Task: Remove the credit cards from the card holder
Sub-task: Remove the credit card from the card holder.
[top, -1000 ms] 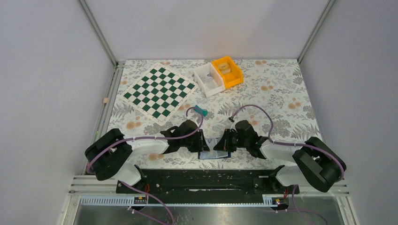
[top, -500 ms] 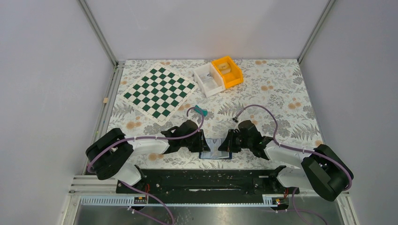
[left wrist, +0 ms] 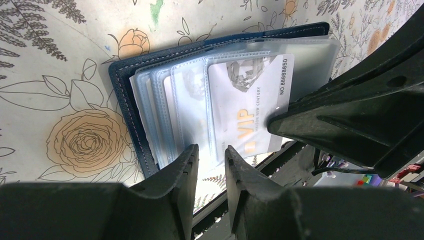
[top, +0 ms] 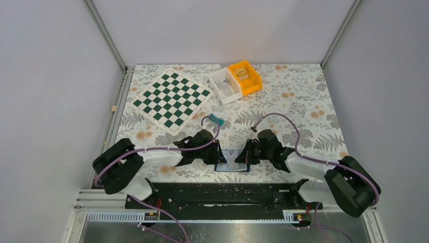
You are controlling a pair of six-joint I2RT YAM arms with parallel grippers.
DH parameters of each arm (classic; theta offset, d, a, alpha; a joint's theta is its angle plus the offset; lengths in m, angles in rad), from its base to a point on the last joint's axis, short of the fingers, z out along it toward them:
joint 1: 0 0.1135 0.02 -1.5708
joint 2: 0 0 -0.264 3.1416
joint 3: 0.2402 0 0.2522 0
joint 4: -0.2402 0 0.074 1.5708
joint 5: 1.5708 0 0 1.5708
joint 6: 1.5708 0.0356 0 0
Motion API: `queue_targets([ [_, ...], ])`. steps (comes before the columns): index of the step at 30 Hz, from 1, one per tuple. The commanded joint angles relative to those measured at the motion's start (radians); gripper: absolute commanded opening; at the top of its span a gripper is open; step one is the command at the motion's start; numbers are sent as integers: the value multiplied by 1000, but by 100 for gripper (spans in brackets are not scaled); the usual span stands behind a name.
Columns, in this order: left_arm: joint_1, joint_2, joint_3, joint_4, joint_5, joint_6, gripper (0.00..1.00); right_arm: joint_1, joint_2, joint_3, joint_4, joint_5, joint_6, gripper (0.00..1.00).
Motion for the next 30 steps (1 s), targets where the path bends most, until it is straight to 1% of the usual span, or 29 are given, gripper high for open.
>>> queue_targets([
  [1,2,18,-15,-111,-54,30,28,-19,-13,1,4,-24,-12,0],
  [3,1,14,-19,-111,-54,29,28,-23,-16,2,-2,-25,-8,0],
  [5,1,12,-24,-113,-56,31,28,-27,-25,-3,0,-19,2,10],
  [6,1,11,-23,-119,-59,34,28,-26,-29,-5,-1,-21,-2,11],
  [7,2,10,-21,-123,-61,36,28,-27,-31,-3,-4,-25,-5,7],
  [8,1,7,-21,-128,-62,38,28,-29,-31,-2,-8,-30,-11,1],
  [11,1,1,-23,-130,-64,37,28,-38,-31,-2,-9,-50,-16,0],
  [12,2,2,-24,-129,-64,36,28,-39,-32,-1,-9,-52,-12,3],
  [13,2,2,-24,-128,-65,35,28,-39,-34,-1,-9,-53,-6,11],
  [14,2,2,-25,-127,-65,34,28,-39,-36,-1,-8,-52,-2,17],
  [15,1,1,-25,-126,-66,33,28,-39,-38,-1,-3,-57,2,14],
  [16,1,2,-26,-125,-66,31,28,-39,-36,-2,6,-62,5,4],
  [17,0,1,-25,-124,-65,31,28,-39,-34,0,11,-69,9,0],
  [19,1,0,-26,-122,-66,30,28,-39,-27,6,17,-83,15,0],
  [24,1,-3,-25,-125,-69,28,28,-41,-43,3,5,-58,33,0],
  [30,1,-6,-24,-145,-78,29,28,-53,-85,19,-137,-6,5,0],
])
